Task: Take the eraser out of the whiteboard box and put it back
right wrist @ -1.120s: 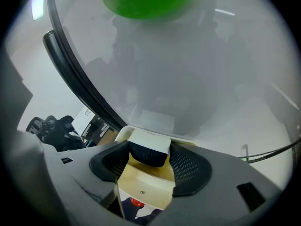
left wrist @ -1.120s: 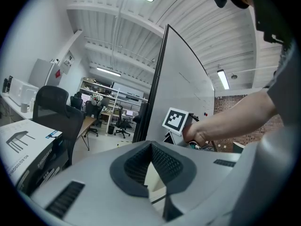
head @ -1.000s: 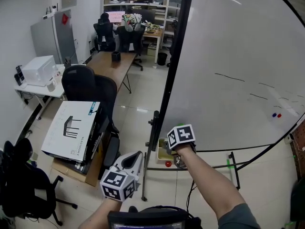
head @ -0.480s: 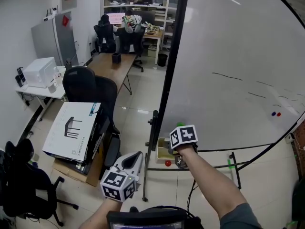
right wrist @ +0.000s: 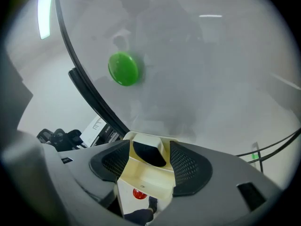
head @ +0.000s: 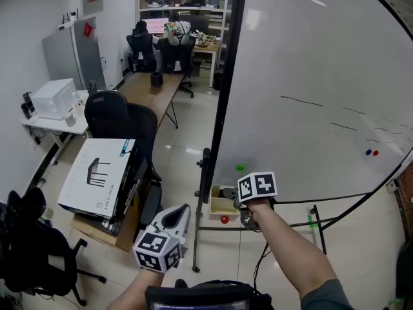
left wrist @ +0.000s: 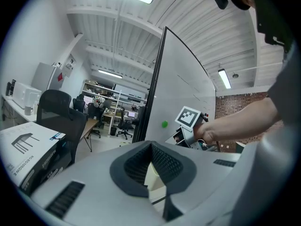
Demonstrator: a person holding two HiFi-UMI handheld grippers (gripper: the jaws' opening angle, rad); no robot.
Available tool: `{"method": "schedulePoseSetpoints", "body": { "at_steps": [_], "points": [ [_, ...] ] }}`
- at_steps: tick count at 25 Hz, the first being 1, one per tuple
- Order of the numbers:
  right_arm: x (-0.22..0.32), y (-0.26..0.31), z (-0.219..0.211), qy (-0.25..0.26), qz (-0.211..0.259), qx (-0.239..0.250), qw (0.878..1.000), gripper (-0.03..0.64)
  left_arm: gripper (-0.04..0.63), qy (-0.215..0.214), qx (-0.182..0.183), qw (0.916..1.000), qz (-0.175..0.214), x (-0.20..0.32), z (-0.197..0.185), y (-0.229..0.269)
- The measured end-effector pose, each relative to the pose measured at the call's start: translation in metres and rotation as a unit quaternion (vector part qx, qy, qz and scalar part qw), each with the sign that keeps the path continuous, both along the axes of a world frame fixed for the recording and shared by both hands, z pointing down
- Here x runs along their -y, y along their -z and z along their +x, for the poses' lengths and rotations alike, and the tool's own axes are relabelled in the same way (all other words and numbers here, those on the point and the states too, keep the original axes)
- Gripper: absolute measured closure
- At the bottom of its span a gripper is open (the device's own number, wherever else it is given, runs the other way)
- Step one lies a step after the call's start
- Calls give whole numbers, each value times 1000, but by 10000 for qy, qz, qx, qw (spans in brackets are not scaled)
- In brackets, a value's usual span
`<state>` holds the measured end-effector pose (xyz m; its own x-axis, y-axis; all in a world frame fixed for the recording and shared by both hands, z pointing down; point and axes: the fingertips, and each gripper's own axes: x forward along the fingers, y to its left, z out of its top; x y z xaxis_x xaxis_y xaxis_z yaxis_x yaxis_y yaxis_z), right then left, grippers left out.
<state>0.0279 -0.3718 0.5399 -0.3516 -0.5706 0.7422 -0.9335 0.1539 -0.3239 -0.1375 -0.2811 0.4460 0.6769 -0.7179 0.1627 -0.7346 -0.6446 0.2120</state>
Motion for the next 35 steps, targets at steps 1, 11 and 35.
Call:
{"method": "schedulePoseSetpoints", "body": {
  "at_steps": [1,11,35],
  "points": [
    [-2,7,1,23,138,94,9999,325,566,12,1,10000,-4,-1,1,0],
    [-72,153,13,674,2836,995,9514,508,566,112,66,9996,253,-19,20,32],
    [-204,227,125,877,4647,587,8791,595,566,531,336,9954,725,-81,86,87]
  ]
}}
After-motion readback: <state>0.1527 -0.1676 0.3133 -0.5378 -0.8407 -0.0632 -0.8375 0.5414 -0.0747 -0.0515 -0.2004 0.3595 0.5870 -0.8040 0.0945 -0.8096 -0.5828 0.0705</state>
